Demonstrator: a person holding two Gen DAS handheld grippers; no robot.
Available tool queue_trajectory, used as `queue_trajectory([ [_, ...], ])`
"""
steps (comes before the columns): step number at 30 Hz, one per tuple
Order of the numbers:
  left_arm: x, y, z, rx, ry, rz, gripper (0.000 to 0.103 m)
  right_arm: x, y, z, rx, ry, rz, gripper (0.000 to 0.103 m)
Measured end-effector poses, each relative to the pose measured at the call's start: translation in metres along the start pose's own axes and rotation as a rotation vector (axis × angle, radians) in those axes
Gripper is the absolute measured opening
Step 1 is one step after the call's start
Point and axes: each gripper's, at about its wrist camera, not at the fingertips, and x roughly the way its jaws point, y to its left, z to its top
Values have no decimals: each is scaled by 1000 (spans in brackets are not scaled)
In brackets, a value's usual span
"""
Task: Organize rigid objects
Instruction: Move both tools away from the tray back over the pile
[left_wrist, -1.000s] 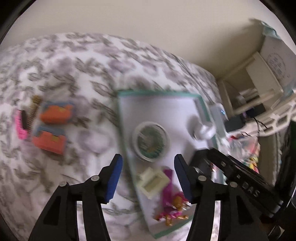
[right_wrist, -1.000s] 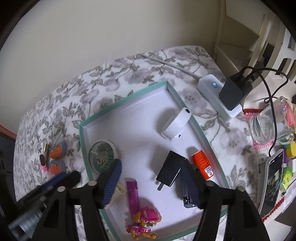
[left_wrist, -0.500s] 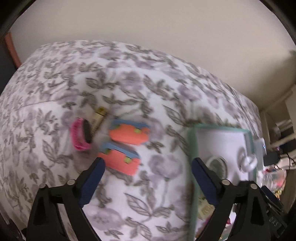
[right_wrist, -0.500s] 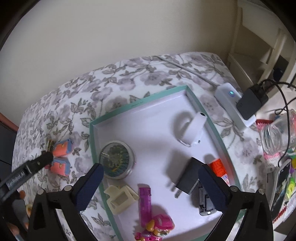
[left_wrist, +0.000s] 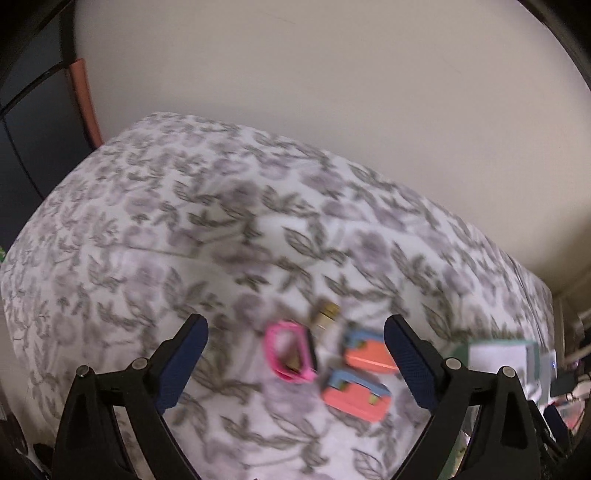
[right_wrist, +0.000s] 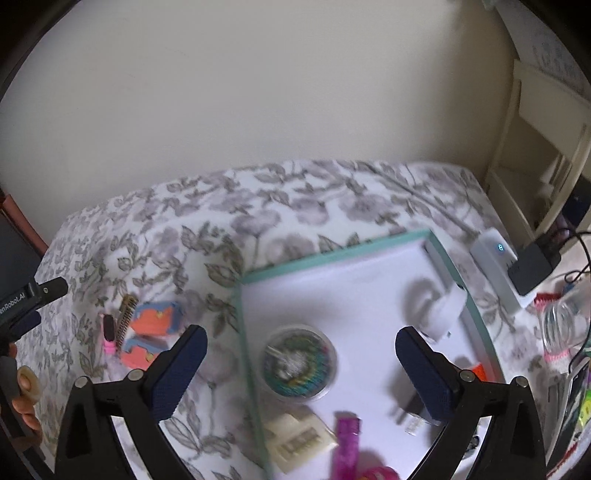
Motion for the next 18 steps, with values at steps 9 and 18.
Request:
queue_trajectory([
  [9,-4,47,24,-55,-67,77,96,5,66,2,-68,-7,106,103],
  [18,26,54,22,-66,59,23,96,54,127,-18,-193,126,145,103],
])
